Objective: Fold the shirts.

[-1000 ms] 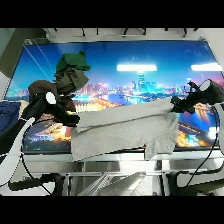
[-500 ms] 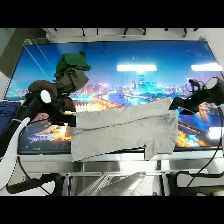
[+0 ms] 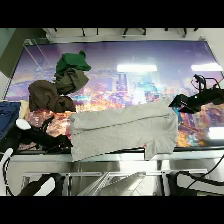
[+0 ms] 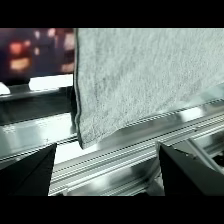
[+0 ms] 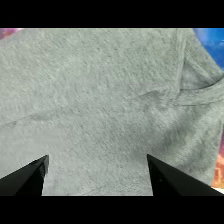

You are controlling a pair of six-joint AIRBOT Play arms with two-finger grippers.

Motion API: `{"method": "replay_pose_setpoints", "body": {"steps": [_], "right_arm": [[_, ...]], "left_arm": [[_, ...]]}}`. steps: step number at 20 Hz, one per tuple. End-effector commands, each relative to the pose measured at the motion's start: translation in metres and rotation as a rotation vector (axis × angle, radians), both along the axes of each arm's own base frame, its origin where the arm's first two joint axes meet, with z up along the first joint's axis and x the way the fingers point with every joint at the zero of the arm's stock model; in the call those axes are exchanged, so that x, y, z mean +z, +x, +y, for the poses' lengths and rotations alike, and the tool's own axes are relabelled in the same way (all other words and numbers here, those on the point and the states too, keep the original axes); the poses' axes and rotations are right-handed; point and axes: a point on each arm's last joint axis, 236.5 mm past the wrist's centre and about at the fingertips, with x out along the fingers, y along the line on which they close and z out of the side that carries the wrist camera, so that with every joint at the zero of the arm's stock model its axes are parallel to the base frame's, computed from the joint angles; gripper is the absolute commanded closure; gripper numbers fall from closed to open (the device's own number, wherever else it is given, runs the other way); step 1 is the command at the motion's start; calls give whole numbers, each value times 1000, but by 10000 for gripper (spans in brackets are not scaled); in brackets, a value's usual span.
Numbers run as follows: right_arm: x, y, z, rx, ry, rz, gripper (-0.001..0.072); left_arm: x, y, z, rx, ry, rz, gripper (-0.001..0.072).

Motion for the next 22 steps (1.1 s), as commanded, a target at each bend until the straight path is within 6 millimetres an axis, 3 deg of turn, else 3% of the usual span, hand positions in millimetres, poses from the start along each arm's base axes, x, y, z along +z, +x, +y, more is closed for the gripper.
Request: {"method": "replay_pose_setpoints", "body": {"steps": [1, 5, 7, 9, 14, 15, 16, 17, 19, 22], "right_arm": [[13, 6, 23, 6, 87, -33, 7], [16, 5, 33, 23, 110, -32, 8], [16, 2, 34, 31, 115, -20, 9], [16, 1, 35, 31, 116, -19, 8], [17, 1, 32, 31, 105, -25, 9], [18, 0, 31, 32, 99, -26, 9], [17, -1, 29, 33, 87, -25, 8], [14, -3, 24, 45, 61, -20, 9], [-1, -13, 18, 105, 30, -13, 8], [-42, -47, 4, -26, 129, 104, 8]], "left_arm": [[-17, -17, -6, 91, -129, 40, 5], [-32, -11, -6, 58, -148, 92, 6], [-33, 2, -16, 38, -160, 77, 73], [-34, 12, -29, 12, -162, 46, 73], [-49, -8, -52, -56, -137, 59, 73], [-50, -11, -54, -61, -138, 65, 188], [-47, -11, -54, -66, -141, 60, 483], [-42, -8, -53, -69, -145, 40, 685], [-19, 5, -49, -75, -145, -20, 688], [13, 37, -20, -14, -41, -129, 689]]}}
